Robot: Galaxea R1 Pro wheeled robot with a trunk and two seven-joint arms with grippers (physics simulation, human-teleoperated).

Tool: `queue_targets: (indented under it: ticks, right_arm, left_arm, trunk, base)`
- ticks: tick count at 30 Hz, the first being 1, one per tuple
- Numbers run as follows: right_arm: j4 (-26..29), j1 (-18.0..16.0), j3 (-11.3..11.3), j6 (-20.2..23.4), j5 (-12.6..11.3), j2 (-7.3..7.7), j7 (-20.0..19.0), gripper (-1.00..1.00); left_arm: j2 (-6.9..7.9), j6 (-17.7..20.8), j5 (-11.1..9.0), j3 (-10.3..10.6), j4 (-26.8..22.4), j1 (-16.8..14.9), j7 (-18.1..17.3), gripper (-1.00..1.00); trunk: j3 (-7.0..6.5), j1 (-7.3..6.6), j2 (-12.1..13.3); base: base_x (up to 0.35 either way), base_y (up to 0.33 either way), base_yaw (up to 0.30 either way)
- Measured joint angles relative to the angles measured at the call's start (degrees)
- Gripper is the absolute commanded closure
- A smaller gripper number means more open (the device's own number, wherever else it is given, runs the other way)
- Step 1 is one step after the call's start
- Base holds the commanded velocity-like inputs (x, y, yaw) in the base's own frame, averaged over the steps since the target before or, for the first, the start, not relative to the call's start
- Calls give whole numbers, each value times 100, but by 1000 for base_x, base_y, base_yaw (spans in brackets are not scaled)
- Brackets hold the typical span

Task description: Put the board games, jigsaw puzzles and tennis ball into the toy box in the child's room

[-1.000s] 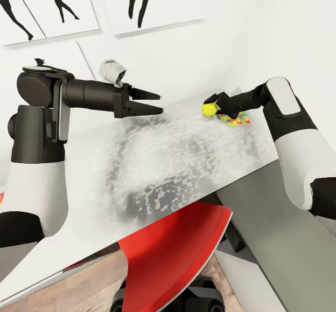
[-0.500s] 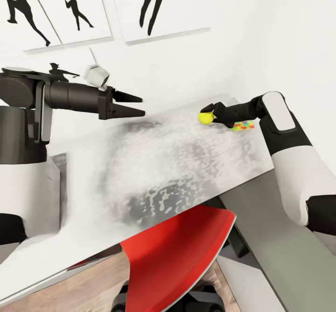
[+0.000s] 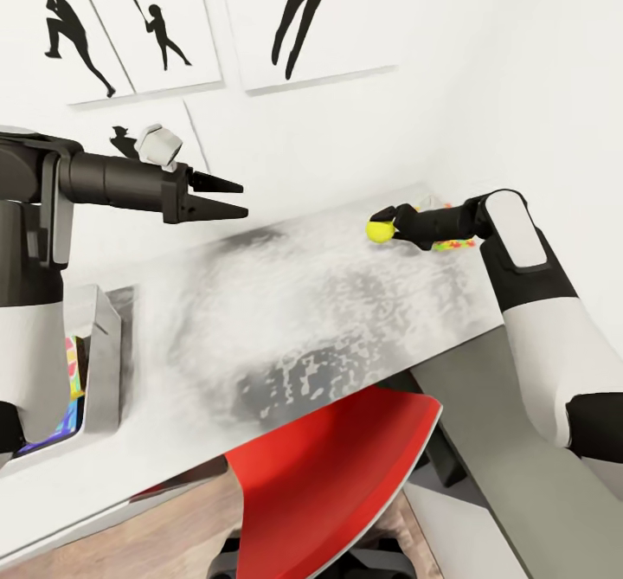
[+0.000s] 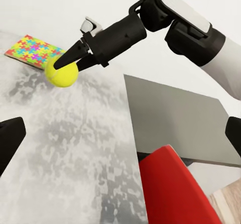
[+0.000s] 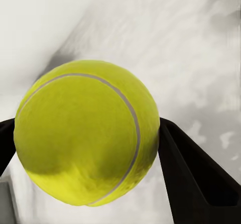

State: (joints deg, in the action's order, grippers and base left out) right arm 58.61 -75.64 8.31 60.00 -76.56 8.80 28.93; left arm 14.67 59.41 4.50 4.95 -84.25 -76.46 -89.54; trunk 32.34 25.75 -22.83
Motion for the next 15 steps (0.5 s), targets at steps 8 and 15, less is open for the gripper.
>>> queue_targets:
  ticks: [8,15]
  right_arm:
    - [88,29,-1,0,-1,3,0,100]
    - [95,37,5,0,-1,3,0,100]
  left_arm:
    - [6,0,-12,-52,0,-3,-1,-100]
    - [11,0,-13,-68,1,-4,-1,-100]
  trunk:
    - [-77,0,0]
    - [-143,0,0]
  base:
    - [0,0,-82]
    - [0,0,-102]
